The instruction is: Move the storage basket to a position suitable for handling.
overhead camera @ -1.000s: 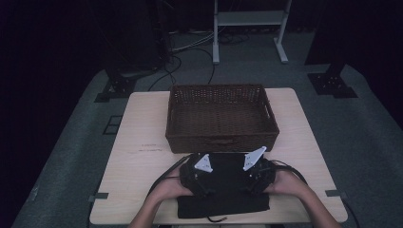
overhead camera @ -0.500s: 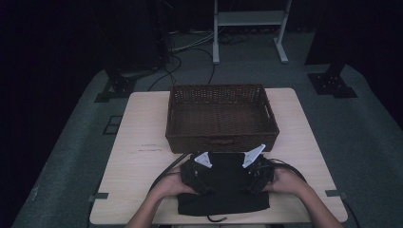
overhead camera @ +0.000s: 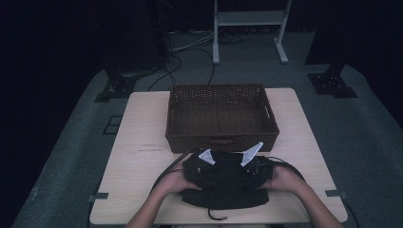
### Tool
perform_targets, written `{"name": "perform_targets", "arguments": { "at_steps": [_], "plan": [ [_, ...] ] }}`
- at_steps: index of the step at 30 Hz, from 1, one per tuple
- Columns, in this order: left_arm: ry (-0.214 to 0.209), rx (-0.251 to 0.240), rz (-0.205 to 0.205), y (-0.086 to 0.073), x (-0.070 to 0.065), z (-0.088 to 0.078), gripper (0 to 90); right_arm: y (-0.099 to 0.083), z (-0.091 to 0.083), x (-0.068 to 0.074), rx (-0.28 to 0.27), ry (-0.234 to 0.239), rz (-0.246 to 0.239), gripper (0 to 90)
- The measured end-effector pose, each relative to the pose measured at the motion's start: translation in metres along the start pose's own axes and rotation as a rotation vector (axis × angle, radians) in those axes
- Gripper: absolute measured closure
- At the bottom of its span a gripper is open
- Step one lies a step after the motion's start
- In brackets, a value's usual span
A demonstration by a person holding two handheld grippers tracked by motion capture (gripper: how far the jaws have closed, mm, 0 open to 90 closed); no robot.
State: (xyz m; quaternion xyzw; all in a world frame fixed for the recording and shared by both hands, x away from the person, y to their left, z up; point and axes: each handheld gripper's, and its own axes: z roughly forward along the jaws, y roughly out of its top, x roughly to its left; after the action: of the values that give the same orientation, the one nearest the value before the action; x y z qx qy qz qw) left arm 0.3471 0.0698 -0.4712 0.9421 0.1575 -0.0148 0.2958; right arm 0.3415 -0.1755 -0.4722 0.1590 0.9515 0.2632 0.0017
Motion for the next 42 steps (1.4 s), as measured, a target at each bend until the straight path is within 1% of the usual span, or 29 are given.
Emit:
{"name": "perform_targets", "arguments": {
  "at_steps": [2, 4, 6, 9, 11, 12, 14, 15, 16, 18, 20, 21, 22, 24, 25, 26, 28, 30, 33, 35, 38, 40, 42],
  "plan": [
    [-0.011, -0.002, 0.004, 0.001, 0.003, -0.001, 36.7, 0.001, -0.001, -0.001, -0.005, 0.009, 0.008, 40.7],
    [-0.032, -0.007, 0.007, 0.001, 0.006, -0.002, 45.5, 0.001, -0.001, -0.004, -0.017, 0.019, 0.020, 46.7],
    [-0.046, -0.007, 0.001, 0.002, 0.010, -0.002, 50.9, 0.002, -0.001, -0.005, -0.025, 0.021, 0.022, 51.8],
    [-0.059, 0.001, 0.002, 0.004, 0.013, -0.002, 55.2, 0.004, -0.001, -0.006, -0.022, 0.025, 0.031, 57.3],
    [-0.063, 0.012, 0.009, 0.006, 0.012, -0.002, 57.5, 0.008, -0.001, -0.004, 0.000, 0.021, 0.034, 60.4],
    [-0.061, 0.019, 0.019, 0.006, 0.011, -0.002, 58.6, 0.009, -0.001, -0.003, 0.008, 0.020, 0.036, 61.4],
    [-0.064, 0.013, 0.040, 0.006, 0.010, -0.002, 61.9, 0.011, -0.001, -0.002, 0.025, 0.017, 0.033, 64.2],
    [-0.064, 0.013, 0.040, 0.006, 0.010, -0.002, 62.9, 0.012, -0.001, -0.001, 0.033, 0.019, 0.036, 64.8],
    [-0.067, -0.003, 0.041, 0.004, 0.009, -0.002, 63.5, 0.013, -0.001, -0.002, 0.036, 0.020, 0.035, 65.3],
    [-0.062, -0.014, 0.038, 0.003, 0.008, -0.002, 64.0, 0.013, -0.001, -0.001, 0.037, 0.023, 0.037, 66.2],
    [-0.038, -0.008, 0.063, 0.003, 0.005, -0.003, 64.6, 0.014, -0.001, -0.001, 0.036, 0.016, 0.025, 67.2],
    [-0.038, -0.008, 0.063, 0.003, 0.005, -0.003, 65.1, 0.014, -0.001, 0.001, 0.036, 0.012, 0.019, 67.6],
    [-0.022, -0.016, 0.066, 0.002, 0.003, -0.003, 65.4, 0.014, -0.001, 0.001, 0.037, 0.010, 0.017, 67.8],
    [-0.023, -0.037, 0.054, -0.001, 0.002, -0.003, 65.9, 0.014, -0.001, 0.001, 0.034, 0.012, 0.017, 67.8],
    [-0.021, -0.052, 0.052, -0.002, 0.002, -0.003, 66.2, 0.013, -0.002, 0.002, 0.034, 0.010, 0.019, 68.0],
    [-0.021, -0.055, 0.054, -0.003, 0.002, -0.003, 66.7, 0.013, -0.002, 0.002, 0.034, 0.005, 0.015, 68.0],
    [-0.024, -0.076, 0.063, -0.005, 0.001, -0.004, 68.4, 0.013, -0.002, 0.004, 0.034, -0.005, 0.010, 68.0],
    [-0.031, -0.088, 0.059, -0.007, 0.002, -0.004, 68.9, 0.013, -0.002, 0.005, 0.031, -0.015, 0.002, 68.3],
    [-0.042, -0.092, 0.055, -0.007, 0.003, -0.006, 69.4, 0.012, -0.004, 0.005, 0.022, -0.014, -0.012, 68.9],
    [-0.041, -0.090, 0.061, -0.006, 0.003, -0.007, 69.8, 0.012, -0.005, 0.005, 0.014, -0.012, -0.020, 69.3],
    [-0.052, -0.086, 0.067, -0.005, 0.002, -0.011, 70.7, 0.013, -0.009, 0.006, 0.002, -0.012, -0.035, 69.8],
    [-0.067, -0.086, 0.060, -0.004, 0.002, -0.012, 71.0, 0.013, -0.013, 0.007, -0.009, -0.007, -0.042, 70.0],
    [-0.086, -0.091, 0.051, -0.004, 0.004, -0.012, 71.1, 0.013, -0.015, 0.007, -0.009, 0.000, -0.034, 70.0]
  ]
}}
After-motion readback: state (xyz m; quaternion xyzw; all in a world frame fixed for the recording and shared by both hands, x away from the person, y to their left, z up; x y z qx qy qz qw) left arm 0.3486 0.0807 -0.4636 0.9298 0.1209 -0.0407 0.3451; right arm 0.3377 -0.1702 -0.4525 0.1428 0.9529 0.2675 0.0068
